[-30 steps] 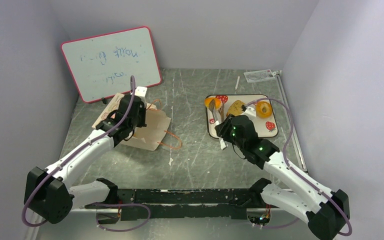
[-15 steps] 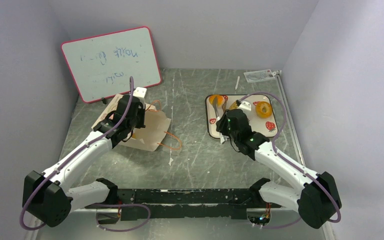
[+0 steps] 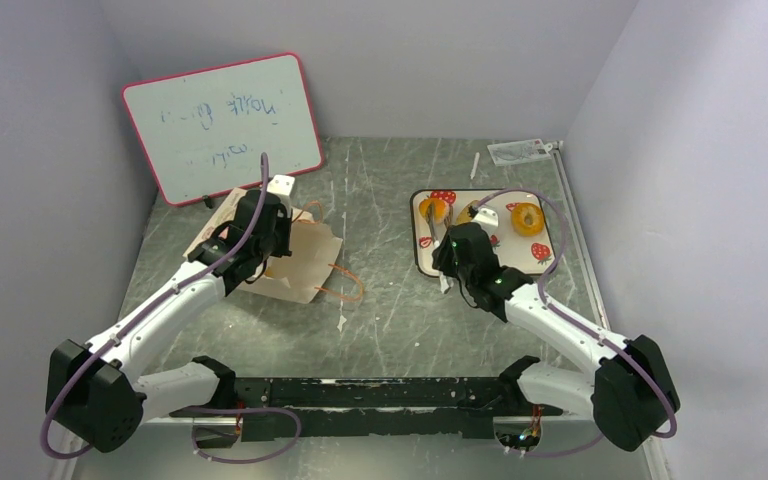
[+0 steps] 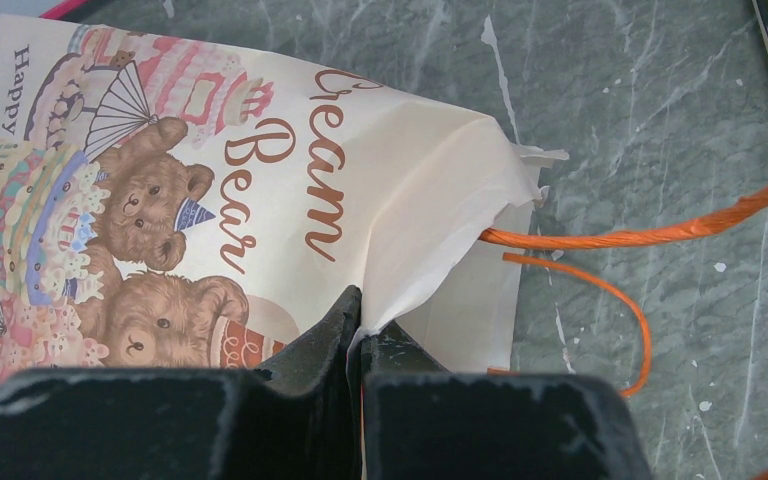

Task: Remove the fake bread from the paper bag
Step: Place the fake bread in the container.

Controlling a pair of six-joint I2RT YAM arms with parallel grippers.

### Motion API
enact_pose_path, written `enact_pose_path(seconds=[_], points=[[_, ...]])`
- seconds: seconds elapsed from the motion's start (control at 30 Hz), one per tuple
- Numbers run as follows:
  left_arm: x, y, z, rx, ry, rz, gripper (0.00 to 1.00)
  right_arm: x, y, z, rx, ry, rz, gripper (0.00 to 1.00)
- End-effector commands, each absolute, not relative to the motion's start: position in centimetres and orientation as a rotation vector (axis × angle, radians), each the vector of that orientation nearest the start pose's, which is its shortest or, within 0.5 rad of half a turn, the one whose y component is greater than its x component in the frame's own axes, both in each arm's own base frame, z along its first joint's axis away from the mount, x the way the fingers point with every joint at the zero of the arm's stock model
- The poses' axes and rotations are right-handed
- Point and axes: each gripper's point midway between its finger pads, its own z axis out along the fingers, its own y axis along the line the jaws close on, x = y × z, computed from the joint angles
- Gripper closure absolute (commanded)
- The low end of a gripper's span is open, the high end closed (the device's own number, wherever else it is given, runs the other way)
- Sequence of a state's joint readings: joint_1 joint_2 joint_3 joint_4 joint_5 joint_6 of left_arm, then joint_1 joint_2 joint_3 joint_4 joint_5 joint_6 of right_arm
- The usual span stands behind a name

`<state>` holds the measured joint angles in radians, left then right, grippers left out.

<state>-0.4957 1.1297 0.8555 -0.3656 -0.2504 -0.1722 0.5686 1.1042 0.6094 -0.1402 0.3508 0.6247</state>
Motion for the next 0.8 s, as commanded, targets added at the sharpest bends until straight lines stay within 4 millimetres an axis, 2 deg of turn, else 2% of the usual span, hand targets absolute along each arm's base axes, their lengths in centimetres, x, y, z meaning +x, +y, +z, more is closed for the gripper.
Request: enact_pose_path(seconds=[0.0, 0.23, 0.5, 0.77], points=[[31.3, -13.5, 17.4, 0.221, 2.156, -0.146, 0.93, 29.8, 14.2, 11.5, 0.266, 2.134, 0.306, 0.92], [31.2, -13.4, 17.4, 0.213, 2.156, -0.151, 0.93, 28.9, 14.5, 10.9, 0.273, 2.179, 0.334, 0.72], [31.2, -13.6, 17.8, 0.203, 2.149, -0.163, 0.93, 27.7, 14.4, 11.0, 0.295, 2.206, 0.367, 0.67], [31.1, -13.9, 17.7, 0.199, 2.149, -0.185, 0.93, 26.7, 14.1, 10.2, 0.315, 2.251, 0.36, 0.62]])
